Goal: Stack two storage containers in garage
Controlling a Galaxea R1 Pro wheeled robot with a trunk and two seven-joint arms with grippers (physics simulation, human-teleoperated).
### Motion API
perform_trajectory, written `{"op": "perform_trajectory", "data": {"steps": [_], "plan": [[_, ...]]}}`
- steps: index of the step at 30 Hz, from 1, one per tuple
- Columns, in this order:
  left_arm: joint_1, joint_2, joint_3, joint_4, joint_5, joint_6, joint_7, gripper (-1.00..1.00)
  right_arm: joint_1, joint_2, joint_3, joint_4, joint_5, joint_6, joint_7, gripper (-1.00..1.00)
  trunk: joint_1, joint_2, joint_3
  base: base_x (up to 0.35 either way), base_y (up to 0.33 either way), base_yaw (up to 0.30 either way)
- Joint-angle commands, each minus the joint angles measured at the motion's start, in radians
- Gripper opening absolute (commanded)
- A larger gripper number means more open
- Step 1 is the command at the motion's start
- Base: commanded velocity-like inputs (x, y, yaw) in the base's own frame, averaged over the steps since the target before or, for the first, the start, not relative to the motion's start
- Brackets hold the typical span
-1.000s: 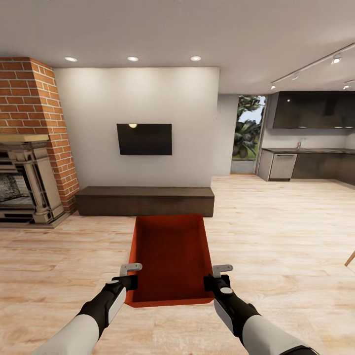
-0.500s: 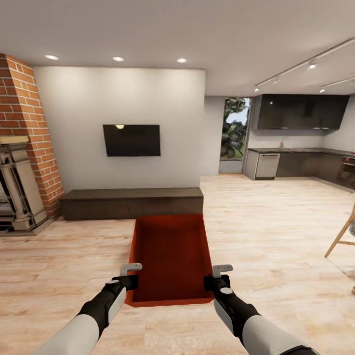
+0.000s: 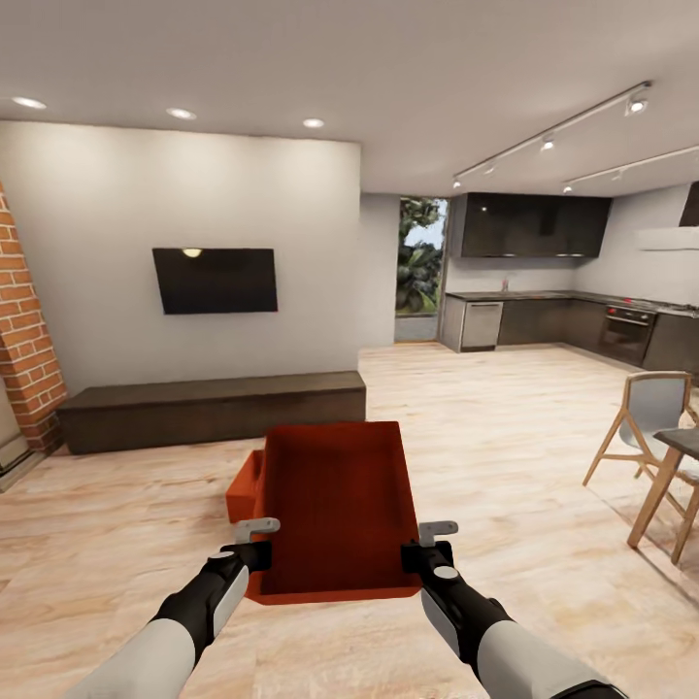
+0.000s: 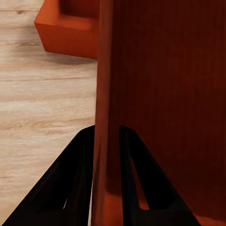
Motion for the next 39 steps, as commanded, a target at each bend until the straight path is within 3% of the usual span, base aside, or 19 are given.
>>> {"op": "perform_trajectory", "data": {"steps": [1, 39], "plan": [[0.000, 0.006, 0.005, -0.005, -0.016, 0.008, 0.011, -1.00, -0.001, -0.001, -0.008, 0.003, -0.010, -0.005, -0.009, -1.00, 0.000, -0.001, -0.001, 0.000, 0.000, -0.264], [0.000, 0.008, 0.005, -0.003, -0.016, 0.008, 0.011, -1.00, -0.001, -0.002, -0.008, 0.003, -0.014, -0.007, -0.009, -1.00, 0.000, -0.001, 0.023, 0.000, 0.000, -0.264]]}}
